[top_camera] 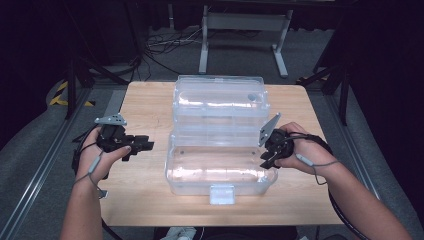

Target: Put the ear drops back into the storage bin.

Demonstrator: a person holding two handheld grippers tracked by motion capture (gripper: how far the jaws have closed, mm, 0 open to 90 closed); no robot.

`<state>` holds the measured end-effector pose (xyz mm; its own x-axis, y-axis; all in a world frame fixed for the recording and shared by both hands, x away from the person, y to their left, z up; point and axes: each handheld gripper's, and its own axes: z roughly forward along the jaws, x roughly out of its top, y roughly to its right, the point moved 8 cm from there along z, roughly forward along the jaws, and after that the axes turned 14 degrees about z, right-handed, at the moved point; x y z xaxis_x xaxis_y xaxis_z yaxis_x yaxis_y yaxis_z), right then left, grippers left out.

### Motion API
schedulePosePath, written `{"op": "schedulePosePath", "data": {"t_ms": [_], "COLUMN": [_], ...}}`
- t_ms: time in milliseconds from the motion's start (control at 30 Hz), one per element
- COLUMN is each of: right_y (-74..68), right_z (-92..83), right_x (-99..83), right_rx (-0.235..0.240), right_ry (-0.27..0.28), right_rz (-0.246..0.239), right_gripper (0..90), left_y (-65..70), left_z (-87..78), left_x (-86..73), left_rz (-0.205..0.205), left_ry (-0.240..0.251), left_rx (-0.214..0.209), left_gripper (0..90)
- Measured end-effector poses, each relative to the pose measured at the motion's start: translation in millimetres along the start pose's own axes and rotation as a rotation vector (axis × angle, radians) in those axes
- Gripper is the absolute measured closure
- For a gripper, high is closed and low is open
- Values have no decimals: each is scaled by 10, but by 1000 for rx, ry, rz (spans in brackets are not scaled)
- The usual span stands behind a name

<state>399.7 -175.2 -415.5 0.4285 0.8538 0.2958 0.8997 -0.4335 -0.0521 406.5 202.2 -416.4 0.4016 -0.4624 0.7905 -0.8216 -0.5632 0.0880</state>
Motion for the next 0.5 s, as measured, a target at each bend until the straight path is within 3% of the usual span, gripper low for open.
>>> {"op": "schedulePosePath", "data": {"t_ms": [67,100,133,300,500], "right_y": [7,24,24,110,210], "right_z": [-24,-76,-76,-253,-413], "right_x": [21,68,68,210,302], "right_rx": [0,0,0,-11,-20], "right_ry": [22,70,70,208,302], "right_rz": [9,31,31,63,121], "right_gripper": [673,673,673,671,658], "left_y": [8,9,9,43,117], "left_z": [-6,-14,-14,-10,-11], "left_x": [6,12,12,38,111], "left_rz": [1,4,4,13,41], "left_ry": [3,6,6,11,24], "left_rx": [0,0,0,-9,-36], "left_gripper": [604,604,604,604,604]}}
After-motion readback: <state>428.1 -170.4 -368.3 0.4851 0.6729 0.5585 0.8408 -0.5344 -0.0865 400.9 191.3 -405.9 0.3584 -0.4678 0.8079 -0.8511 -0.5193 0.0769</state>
